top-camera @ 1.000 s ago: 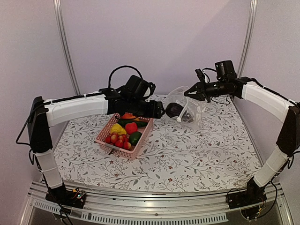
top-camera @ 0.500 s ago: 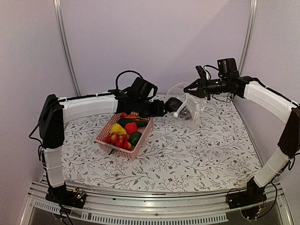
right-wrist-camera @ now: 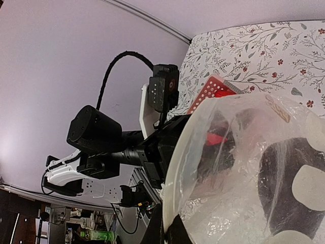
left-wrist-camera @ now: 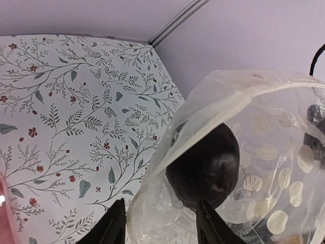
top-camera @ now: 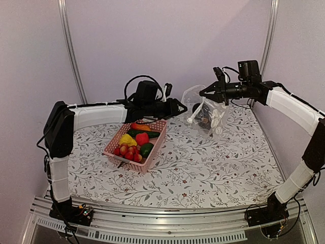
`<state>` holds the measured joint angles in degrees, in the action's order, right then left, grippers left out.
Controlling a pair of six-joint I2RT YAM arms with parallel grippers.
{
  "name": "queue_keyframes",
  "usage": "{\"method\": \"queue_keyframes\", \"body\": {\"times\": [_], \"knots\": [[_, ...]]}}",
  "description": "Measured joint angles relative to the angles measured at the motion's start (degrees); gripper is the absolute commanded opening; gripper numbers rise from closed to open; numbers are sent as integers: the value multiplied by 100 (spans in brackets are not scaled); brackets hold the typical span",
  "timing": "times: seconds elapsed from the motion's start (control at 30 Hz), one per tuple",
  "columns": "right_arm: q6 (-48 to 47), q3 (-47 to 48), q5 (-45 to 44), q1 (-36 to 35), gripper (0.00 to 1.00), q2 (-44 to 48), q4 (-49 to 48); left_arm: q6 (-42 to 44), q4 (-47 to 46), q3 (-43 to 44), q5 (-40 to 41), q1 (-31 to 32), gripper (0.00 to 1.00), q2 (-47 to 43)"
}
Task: Place the food in the zip-top bag and seal the zipper
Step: Adjust the zipper food storage bag.
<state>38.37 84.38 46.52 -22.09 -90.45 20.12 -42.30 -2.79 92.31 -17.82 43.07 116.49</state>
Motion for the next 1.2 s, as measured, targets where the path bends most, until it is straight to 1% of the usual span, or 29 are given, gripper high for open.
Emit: {"method": "queue_keyframes", "body": {"times": [0.03,0.13,0.27,0.3,0.33,0.43,0.5,0.57,0.67,0.77,0.83,0.9,0.93,1.03,1.13,1.2], "knots": [[20,0,11,2,0,0,-22,-24,-13,0,-24,-2,35,15],[90,0,37,2,0,0,-79,-74,-72,0,-114,-13,27,70],[146,0,46,2,0,2,-133,-42,-74,-42,-120,-26,9,87],[149,-2,46,2,0,2,-136,-24,-61,-46,-116,-31,3,90],[151,-4,44,2,0,2,-140,-11,-42,-48,-111,-33,0,90],[129,-46,-33,2,0,7,-122,96,109,-44,-92,-37,0,70],[24,-28,-258,2,0,7,66,184,382,15,-48,-35,0,39],[-201,153,-643,0,0,-37,605,299,695,184,44,-31,0,0],[-636,686,-1314,2,0,-267,1368,494,938,334,280,26,0,-271],[-975,835,-1818,2,0,-396,1773,634,1025,490,483,83,0,-671],[-1137,887,-2011,4,0,-479,2072,682,1084,754,544,125,0,-804],[-1274,1093,-2192,-9,0,-645,2345,800,1235,1215,599,184,0,-767],[-1327,1150,-2269,-13,0,-691,2363,883,1316,1443,697,234,0,-728],[-1495,1196,-2371,-15,0,-726,2463,984,1451,1749,966,361,0,-693],[-1596,1458,-2358,-20,0,-817,2634,949,1773,2299,933,378,0,-393],[-1615,1690,-2382,-20,0,-831,2640,938,1838,2404,955,341,0,-284]]}}
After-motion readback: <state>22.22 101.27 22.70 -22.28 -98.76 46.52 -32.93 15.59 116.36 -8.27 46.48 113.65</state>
